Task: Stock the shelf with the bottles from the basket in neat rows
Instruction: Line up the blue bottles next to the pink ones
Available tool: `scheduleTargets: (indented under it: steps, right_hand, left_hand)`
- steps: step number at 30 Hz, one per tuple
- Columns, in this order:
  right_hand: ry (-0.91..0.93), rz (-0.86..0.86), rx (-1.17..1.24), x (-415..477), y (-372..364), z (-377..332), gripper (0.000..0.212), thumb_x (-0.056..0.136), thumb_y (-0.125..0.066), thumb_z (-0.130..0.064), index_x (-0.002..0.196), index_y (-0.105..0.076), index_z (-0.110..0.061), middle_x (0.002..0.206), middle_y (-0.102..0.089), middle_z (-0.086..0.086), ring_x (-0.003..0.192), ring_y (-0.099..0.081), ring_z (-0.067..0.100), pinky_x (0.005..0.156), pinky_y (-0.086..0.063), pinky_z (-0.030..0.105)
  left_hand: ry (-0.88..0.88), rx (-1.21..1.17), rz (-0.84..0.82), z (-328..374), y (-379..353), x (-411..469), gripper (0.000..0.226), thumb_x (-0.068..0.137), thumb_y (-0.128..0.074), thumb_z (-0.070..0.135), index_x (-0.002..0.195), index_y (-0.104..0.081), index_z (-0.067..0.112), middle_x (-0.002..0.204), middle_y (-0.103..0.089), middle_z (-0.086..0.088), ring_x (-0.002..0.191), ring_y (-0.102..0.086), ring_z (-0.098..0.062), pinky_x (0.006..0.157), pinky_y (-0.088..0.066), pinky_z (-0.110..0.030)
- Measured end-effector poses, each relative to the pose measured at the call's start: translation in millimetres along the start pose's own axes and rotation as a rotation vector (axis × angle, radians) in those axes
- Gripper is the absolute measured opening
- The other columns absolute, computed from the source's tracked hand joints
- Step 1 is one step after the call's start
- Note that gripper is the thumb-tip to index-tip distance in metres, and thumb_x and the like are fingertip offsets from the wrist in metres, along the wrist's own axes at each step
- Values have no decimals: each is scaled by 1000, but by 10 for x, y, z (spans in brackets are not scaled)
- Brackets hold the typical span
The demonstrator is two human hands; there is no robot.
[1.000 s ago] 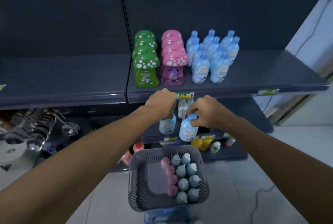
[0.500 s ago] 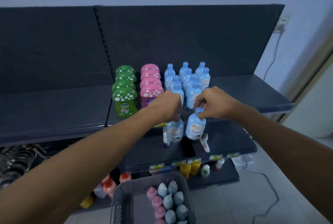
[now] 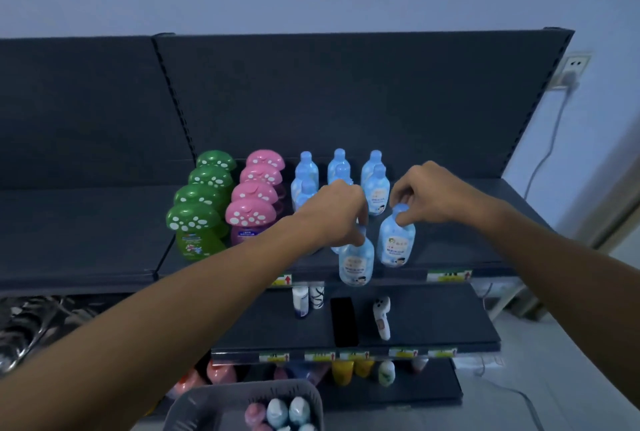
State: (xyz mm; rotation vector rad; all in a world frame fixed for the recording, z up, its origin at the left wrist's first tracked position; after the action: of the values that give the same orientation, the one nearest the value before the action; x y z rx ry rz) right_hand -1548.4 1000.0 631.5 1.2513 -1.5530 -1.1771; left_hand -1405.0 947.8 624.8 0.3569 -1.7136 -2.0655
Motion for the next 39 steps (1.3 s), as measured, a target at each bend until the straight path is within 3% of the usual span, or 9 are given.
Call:
scheduleTargets:
  steps: [10,13,19,25,29,32,39]
  right_hand:
    - [34,13,54,387,42,514,18,64,-76,-23,81,-75,-29,73,-69,-17,76,-66,1,69,-58,28]
    - [52,5,65,492,25,578,21,66,-77,-23,87,-76,-29,78,-69,-15,80,-66,2,74,-59,31]
    - [95,-3,101,680,-48,658,32,67,-80,-18,98,-73,-27,78,-67,-15,79,-65,1,76,-59,31]
    - [125,-20,142,831,-148,709,30,69,-78,-17,91,-67,-34,78,-69,-14,84,-59,1,76,-58,35]
    - [145,-22,143,901,-176,716,27,70,-82,-19,82,-64,-36,72,-68,-17,76,-63,-1,70,-58,30]
    - [154,-25,133,937,-197,708,31,71,-84,-21,73,-59,-40,72,-68,-17,73,-65,-1,68,-56,25]
    - [148,-25,124,989,-255,731,31,72,-84,-18,72,-60,-38,75,-68,-15,71,-65,0,66,-54,22]
  left_hand:
    - [34,-35,13,240,-65,570,19,78,-81,24,96,-78,19,89,-74,7,83,-63,-10,77,-58,-33]
    - [69,-45,19,232,-97,675,10,77,-82,25,85,-75,22,78,-70,10,80,-63,-10,72,-57,-32]
    - [115,-65,27,205,-138,826,21,77,-82,25,97,-80,21,82,-72,7,77,-63,-8,76,-59,-36]
    - [134,-67,28,190,-177,951,20,77,-83,26,96,-79,21,86,-70,6,80,-57,-8,79,-59,-37]
    - [134,-68,31,186,-205,998,16,76,-83,24,90,-78,20,77,-62,9,75,-51,-7,78,-57,-36]
    - [142,-72,30,173,-234,1023,19,76,-84,24,93,-79,19,82,-66,7,77,-54,-9,78,-57,-35]
    - [138,-77,29,155,-278,1045,23,77,-83,23,99,-79,18,87,-69,6,81,-54,-9,80,-56,-34]
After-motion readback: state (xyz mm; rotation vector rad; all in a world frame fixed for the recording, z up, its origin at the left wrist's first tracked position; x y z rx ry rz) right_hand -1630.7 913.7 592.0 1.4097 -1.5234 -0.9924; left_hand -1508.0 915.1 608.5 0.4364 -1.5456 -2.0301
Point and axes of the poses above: each hand's wrist, its own x-axis towards the middle knuckle, its own y-axis out of the back of the hand, z = x × y, the point moved 7 cm from there along x, towards the middle knuckle
